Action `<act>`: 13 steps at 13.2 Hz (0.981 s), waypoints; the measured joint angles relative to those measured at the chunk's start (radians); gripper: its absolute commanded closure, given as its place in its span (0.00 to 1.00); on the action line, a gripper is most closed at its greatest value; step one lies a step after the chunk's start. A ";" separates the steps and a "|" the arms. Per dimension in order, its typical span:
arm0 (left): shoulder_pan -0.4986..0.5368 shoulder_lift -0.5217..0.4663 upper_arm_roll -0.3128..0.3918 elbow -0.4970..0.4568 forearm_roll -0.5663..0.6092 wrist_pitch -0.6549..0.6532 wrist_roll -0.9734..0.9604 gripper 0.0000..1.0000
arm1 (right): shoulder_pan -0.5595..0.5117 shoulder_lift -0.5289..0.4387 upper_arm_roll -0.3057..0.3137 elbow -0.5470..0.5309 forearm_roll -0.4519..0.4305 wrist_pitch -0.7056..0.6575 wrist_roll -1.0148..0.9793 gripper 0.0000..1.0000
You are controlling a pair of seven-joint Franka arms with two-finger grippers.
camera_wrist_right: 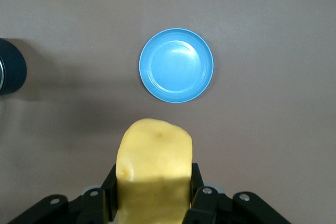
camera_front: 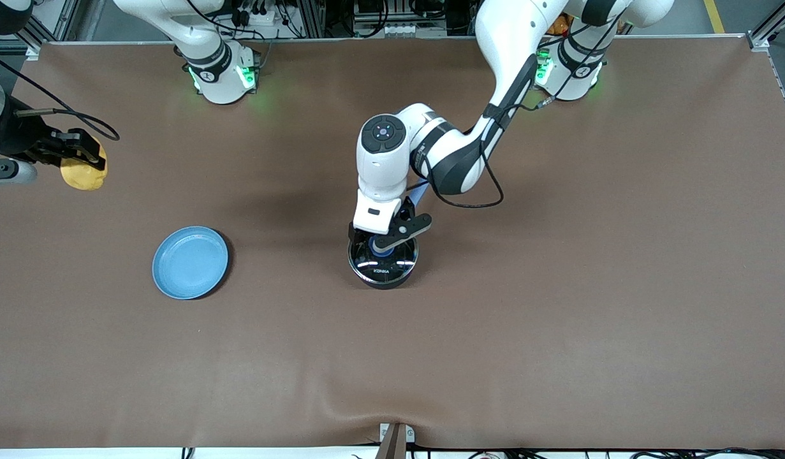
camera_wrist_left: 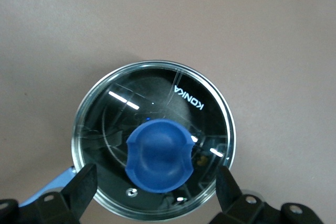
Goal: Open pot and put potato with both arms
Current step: 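Grasp the blue lid knob with the left gripper and lift the lid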
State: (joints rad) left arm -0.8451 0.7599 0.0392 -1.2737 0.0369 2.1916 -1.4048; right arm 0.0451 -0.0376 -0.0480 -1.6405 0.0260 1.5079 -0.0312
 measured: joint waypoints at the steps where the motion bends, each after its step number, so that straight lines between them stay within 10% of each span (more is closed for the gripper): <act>1: 0.000 0.010 0.000 0.005 0.000 0.005 -0.022 0.00 | 0.000 0.000 0.000 0.000 0.000 0.000 0.000 1.00; 6: 0.000 0.049 0.003 0.021 0.000 0.027 -0.081 0.06 | 0.000 0.000 0.000 0.000 0.000 0.000 -0.001 1.00; 10: 0.000 0.058 0.003 0.029 0.000 0.036 -0.087 1.00 | 0.000 0.000 0.000 0.000 0.000 0.000 -0.001 1.00; 13: -0.001 0.057 0.003 0.034 0.000 0.031 -0.087 1.00 | 0.000 0.000 0.000 0.000 0.000 0.000 -0.001 1.00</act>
State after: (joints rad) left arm -0.8459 0.8173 0.0418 -1.2392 0.0369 2.2227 -1.4914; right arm 0.0450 -0.0375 -0.0481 -1.6405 0.0260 1.5079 -0.0319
